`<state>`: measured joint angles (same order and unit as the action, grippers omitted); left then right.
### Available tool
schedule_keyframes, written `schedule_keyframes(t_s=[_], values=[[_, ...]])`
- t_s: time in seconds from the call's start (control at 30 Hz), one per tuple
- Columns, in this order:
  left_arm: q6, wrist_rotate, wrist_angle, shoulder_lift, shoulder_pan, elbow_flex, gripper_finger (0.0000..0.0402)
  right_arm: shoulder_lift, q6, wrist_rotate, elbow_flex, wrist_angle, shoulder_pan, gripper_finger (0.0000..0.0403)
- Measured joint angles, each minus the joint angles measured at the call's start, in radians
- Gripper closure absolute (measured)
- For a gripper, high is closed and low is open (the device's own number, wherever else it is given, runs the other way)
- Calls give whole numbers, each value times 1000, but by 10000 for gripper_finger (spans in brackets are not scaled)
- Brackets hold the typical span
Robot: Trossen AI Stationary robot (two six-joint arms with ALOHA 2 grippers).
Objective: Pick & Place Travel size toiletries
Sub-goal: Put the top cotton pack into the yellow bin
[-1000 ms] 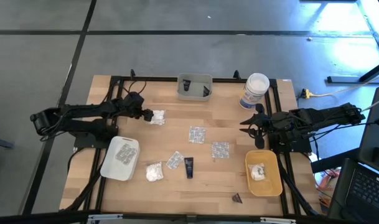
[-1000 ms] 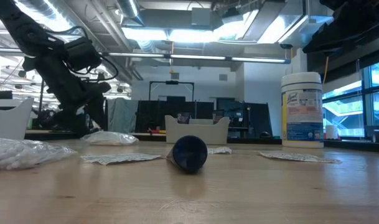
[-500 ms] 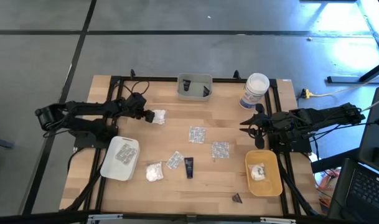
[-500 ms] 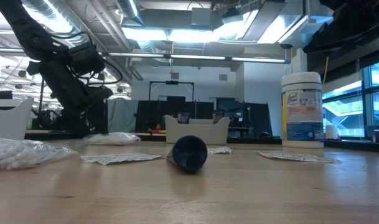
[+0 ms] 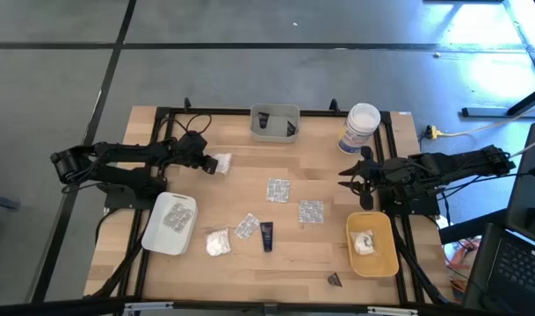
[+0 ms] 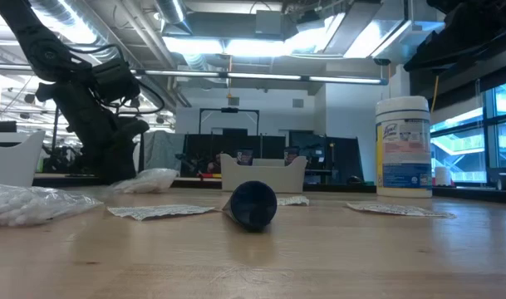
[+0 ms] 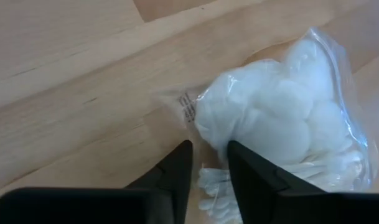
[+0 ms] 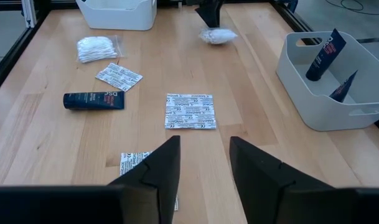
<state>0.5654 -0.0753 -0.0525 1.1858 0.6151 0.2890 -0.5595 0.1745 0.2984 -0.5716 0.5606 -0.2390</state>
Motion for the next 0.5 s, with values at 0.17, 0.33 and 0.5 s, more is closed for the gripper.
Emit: schedule_keyframes(t_s=[0.17,0.33,0.5], values=[[-3,-24,1,0,1,0,350,0,0,0,0,0,0,252],[-13,-41,4,0,2,0,391,0,0,0,0,0,0,245],[-14,-61,10,0,2,-1,398,0,-107,48,0,0,0,240]])
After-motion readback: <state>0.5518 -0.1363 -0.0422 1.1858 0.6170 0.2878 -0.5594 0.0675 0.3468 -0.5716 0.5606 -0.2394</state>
